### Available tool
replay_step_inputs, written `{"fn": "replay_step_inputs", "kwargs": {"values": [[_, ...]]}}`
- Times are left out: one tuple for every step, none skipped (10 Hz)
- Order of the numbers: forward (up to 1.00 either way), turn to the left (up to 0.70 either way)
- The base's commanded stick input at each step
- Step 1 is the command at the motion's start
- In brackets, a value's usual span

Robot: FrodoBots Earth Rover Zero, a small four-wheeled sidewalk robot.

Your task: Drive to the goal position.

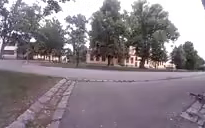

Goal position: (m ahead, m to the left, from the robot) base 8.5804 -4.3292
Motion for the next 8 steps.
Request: {"fn": "replay_step_inputs", "kwargs": {"values": [[0.45, 0.0], [0.45, 0.0], [0.45, 0.0], [0.45, 0.0], [0.45, 0.0], [0.45, 0.0], [0.45, 0.0], [0.45, 0.0]]}}
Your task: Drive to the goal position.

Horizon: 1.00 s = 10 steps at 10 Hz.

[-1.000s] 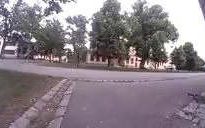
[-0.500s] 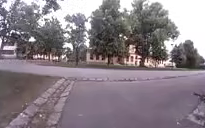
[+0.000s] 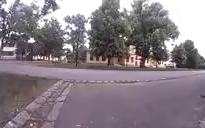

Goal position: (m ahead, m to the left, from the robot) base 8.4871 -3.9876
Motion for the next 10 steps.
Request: {"fn": "replay_step_inputs", "kwargs": {"values": [[0.45, 0.0], [0.45, 0.0], [0.45, 0.0], [0.45, 0.0], [0.45, 0.0], [0.45, 0.0], [0.45, 0.0], [0.45, 0.0], [0.45, 0.0], [0.45, 0.0]]}}
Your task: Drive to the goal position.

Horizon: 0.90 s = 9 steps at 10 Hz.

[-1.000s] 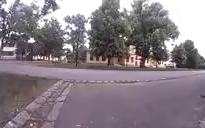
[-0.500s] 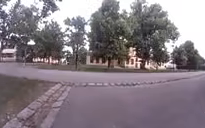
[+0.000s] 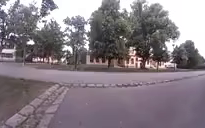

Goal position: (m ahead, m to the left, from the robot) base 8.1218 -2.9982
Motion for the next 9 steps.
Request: {"fn": "replay_step_inputs", "kwargs": {"values": [[0.45, 0.0], [0.45, 0.0], [0.45, 0.0], [0.45, 0.0], [0.45, 0.0], [0.45, 0.0], [0.45, 0.0], [0.45, 0.0], [0.45, 0.0]]}}
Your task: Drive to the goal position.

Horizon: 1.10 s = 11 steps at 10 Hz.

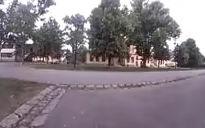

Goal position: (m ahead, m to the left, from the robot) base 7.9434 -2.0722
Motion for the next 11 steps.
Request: {"fn": "replay_step_inputs", "kwargs": {"values": [[0.45, 0.0], [0.45, 0.0], [0.45, 0.0], [0.45, 0.0], [0.45, 0.0], [0.45, 0.0], [0.45, 0.0], [0.45, 0.0], [0.45, 0.09], [0.45, 0.23], [0.45, 0.27]]}}
